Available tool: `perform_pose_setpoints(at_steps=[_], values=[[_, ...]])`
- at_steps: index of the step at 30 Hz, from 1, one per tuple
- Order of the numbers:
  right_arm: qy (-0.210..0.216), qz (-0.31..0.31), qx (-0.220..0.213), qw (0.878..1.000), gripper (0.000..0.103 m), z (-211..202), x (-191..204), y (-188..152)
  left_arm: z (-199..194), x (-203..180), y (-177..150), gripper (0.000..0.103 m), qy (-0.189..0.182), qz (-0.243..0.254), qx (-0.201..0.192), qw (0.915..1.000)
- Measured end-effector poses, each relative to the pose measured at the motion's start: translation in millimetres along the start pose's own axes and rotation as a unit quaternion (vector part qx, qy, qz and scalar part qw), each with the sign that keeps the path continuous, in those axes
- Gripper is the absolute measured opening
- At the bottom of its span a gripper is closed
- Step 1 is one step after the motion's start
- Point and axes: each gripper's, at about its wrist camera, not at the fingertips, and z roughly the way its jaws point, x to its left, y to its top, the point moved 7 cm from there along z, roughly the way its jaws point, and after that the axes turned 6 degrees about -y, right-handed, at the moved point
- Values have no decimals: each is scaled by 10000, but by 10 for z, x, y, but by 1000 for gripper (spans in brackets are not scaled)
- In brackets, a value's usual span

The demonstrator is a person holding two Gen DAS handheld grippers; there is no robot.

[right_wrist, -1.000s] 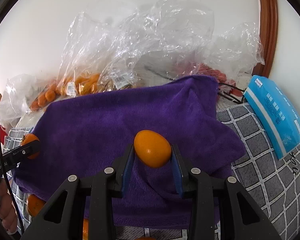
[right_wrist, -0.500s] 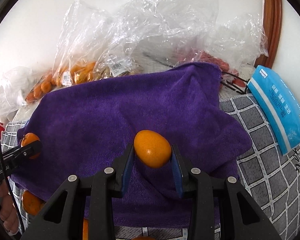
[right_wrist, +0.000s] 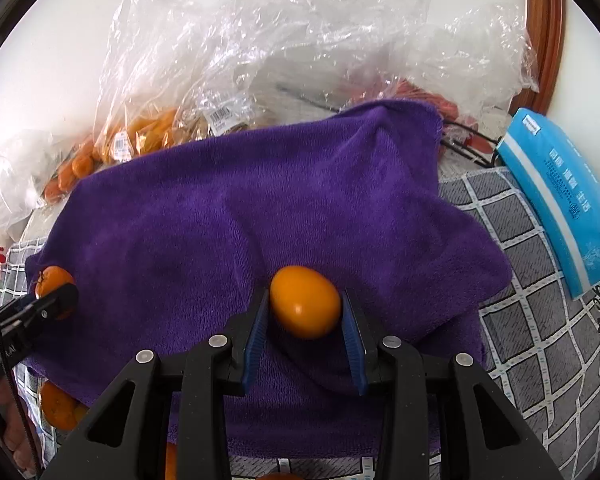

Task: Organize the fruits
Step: 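Carry the tangerine in left tool onto the purple towel while right tool carries the orange there, then open left tool to drop the tangerine on the towel while right tool releases the orange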

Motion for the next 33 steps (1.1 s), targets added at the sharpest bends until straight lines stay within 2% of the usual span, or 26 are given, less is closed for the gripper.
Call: perform_pose_setpoints(at_steps=[3, 7, 10, 11, 16, 18, 22, 26, 30, 33], values=[[-71, -62, -103, 9999, 39, -45, 2, 4, -6, -9, -4, 41, -36, -7, -12, 10000], [-113, -72, -299, 9995, 58, -136, 4, 33, -61, -15, 16, 43, -110, -61, -90, 9999], [-115, -18, -541, 9985, 65, -254, -12, 82, -191, -27, 63, 53, -128, -65, -310, 9994], [-112, 28, -606, 9981, 72, -293, -17, 93, -231, -32, 78, 58, -137, -62, -369, 9992], [-32, 290, -802, 9964, 86, -512, -64, 170, -449, -46, 163, 61, 41, -62, -623, 9980], [40, 358, -800, 9961, 87, -578, -64, 191, -528, -33, 179, 66, 187, -78, -633, 9978], [-217, 439, -605, 9970, 88, -778, -58, 174, -733, -25, 129, 77, 250, -153, -682, 9972], [-164, 358, -755, 9964, 88, -1021, -46, 73, -935, -25, -12, 78, 438, 55, -750, 9962], [-243, 382, -956, 9944, 88, -1230, -78, -86, -1123, -23, -210, 78, 227, 27, -817, 9964], [-23, 345, -1110, 9932, 88, -1389, -94, -244, -1256, -11, -340, 77, 85, -69, -967, 9953]])
